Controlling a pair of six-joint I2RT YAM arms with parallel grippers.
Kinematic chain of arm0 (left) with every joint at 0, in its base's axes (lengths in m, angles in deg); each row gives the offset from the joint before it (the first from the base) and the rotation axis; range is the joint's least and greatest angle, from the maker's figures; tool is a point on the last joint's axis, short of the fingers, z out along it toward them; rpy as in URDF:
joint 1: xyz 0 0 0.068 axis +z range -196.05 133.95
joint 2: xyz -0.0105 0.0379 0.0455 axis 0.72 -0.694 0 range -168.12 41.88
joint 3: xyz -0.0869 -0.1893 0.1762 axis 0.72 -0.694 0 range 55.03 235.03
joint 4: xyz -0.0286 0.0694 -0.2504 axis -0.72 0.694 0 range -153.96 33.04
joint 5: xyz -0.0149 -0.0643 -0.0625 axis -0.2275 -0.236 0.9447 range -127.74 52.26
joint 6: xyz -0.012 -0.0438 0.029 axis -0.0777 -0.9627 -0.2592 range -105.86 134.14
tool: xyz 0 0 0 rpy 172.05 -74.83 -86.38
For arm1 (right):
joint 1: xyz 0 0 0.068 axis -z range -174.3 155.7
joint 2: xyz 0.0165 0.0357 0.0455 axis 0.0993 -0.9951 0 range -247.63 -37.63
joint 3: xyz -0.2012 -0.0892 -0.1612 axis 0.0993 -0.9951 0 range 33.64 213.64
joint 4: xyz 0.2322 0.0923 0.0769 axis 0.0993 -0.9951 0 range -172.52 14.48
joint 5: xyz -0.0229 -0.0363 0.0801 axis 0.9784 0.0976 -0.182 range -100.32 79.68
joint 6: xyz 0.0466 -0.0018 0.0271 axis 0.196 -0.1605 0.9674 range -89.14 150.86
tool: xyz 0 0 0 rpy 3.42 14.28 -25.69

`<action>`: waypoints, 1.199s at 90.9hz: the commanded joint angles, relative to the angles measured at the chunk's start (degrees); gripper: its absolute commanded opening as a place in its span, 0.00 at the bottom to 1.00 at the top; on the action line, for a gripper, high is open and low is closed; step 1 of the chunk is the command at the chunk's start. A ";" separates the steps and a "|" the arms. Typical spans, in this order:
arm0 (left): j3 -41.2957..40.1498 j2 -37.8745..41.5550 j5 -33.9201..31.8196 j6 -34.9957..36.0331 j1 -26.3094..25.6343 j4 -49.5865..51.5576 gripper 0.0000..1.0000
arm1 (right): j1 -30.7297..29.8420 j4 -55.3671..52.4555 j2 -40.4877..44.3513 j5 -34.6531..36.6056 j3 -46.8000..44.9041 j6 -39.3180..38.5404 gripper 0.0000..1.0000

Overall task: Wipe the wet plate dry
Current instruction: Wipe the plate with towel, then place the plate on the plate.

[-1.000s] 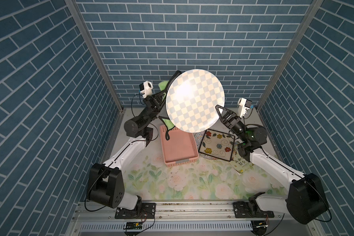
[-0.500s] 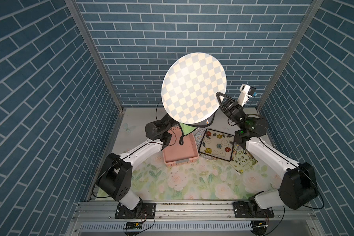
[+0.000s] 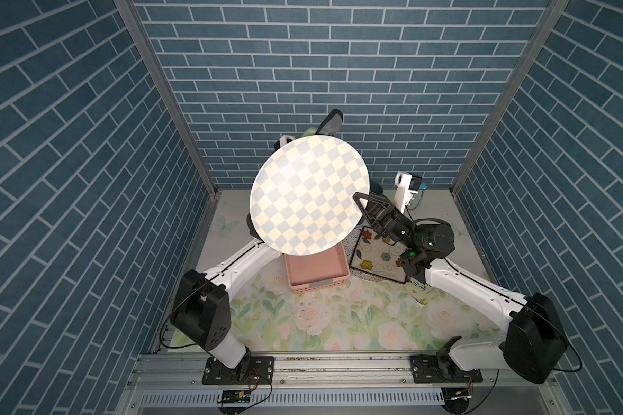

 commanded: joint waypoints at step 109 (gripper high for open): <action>-5.60 33.17 -25.73 85.77 16.01 104.04 0.00 | 27.04 -49.86 24.78 37.47 -31.17 -4.65 0.00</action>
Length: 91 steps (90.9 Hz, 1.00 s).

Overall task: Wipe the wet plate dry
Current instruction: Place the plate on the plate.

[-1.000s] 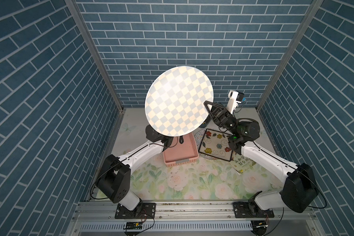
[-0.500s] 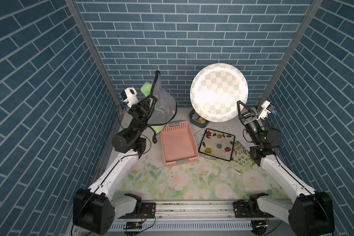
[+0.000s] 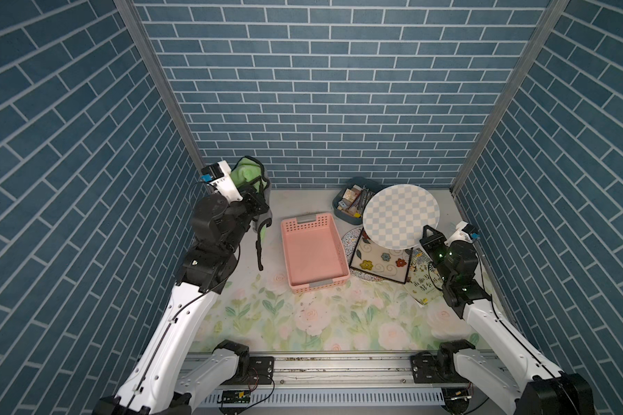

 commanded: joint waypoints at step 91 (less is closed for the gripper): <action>-3.07 -2.66 -2.69 8.25 -0.23 6.50 0.00 | -5.70 -6.88 -14.98 3.17 -7.13 1.45 0.61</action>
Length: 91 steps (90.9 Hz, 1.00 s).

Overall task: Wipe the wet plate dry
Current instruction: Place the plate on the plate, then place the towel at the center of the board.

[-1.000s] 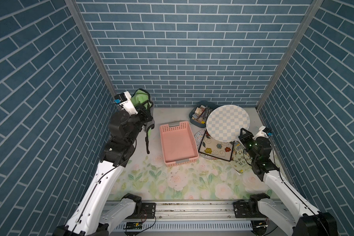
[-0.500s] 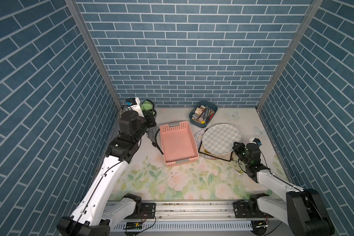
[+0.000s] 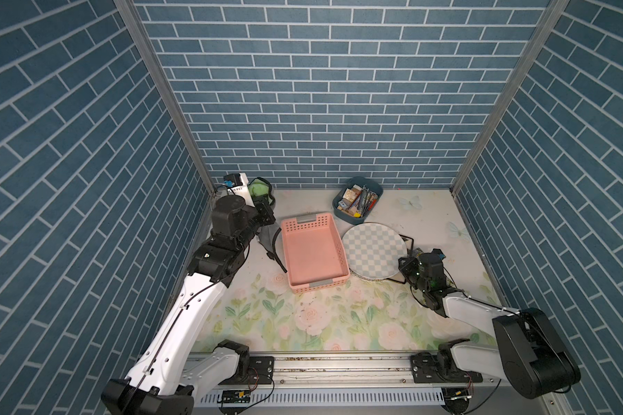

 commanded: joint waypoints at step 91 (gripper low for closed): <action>13.04 -23.48 -15.34 4.79 6.23 19.13 1.00 | 0.08 -14.14 17.12 10.52 15.33 -22.34 0.84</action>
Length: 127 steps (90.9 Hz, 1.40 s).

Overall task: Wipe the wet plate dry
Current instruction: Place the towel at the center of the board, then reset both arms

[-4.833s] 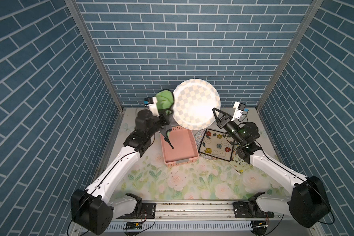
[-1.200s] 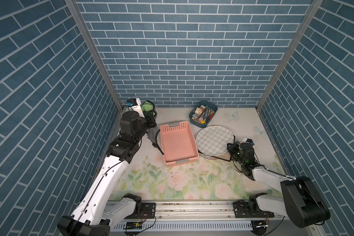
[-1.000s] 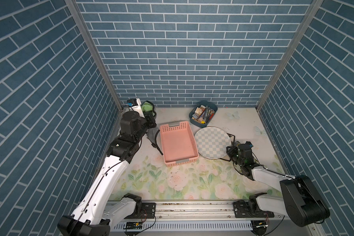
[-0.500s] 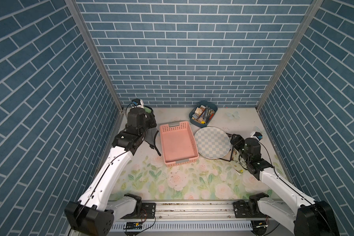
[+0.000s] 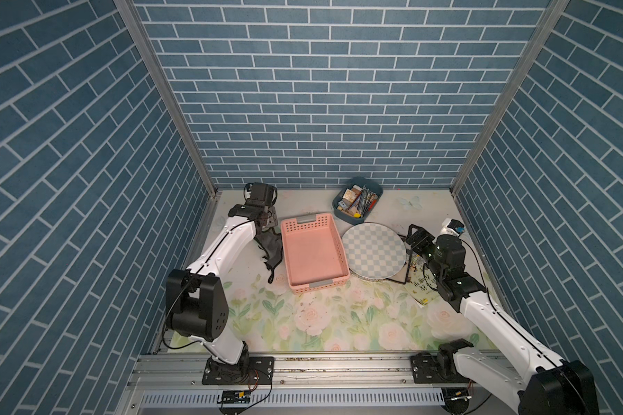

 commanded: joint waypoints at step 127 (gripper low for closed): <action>-60.87 50.64 -9.89 11.84 1.36 -56.69 1.00 | 10.51 59.32 -29.93 12.18 -18.49 -46.35 0.93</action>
